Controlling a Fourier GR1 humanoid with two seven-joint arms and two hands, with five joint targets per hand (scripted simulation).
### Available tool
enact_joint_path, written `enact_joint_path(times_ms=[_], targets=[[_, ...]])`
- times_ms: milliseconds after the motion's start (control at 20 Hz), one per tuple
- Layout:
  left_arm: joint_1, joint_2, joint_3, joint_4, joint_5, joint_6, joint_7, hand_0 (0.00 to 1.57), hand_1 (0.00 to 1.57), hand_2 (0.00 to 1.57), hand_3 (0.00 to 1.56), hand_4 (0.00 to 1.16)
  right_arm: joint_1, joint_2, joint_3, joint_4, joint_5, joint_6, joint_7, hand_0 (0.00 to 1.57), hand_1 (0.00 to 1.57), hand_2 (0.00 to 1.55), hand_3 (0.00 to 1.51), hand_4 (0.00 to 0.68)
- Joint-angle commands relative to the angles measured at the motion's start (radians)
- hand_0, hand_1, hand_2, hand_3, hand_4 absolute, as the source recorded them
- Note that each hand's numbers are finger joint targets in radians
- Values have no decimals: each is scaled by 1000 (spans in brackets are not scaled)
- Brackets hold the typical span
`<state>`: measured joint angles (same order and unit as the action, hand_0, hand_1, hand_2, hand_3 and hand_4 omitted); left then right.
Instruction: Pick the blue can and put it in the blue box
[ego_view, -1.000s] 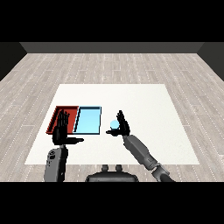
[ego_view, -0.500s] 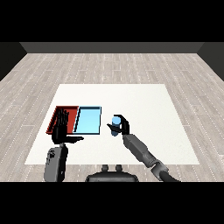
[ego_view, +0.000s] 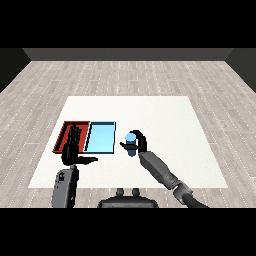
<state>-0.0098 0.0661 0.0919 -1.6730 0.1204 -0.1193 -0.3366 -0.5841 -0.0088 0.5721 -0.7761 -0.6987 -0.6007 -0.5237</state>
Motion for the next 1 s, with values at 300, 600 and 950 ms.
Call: enact_joint_path(times_ms=[300, 600, 950], targets=[[-71, -41, -97, 27, -62, 22, 84, 0, 0, 0, 0, 0, -23, -181, 49, -279, 170, -91, 184, 1432, 1432, 1449, 1399, 623], [-95, -65, -204, 111, -108, 74, 101, 0, 0, 0, 0, 0, -26, -200, 66, -437, 274, -147, 280, 1436, 1436, 1440, 1406, 620], [-119, -66, -196, 162, -112, 89, 73, 0, 0, 0, 0, 0, 104, -296, -35, -590, 363, -15, 365, 1436, 1436, 1440, 1406, 620]])
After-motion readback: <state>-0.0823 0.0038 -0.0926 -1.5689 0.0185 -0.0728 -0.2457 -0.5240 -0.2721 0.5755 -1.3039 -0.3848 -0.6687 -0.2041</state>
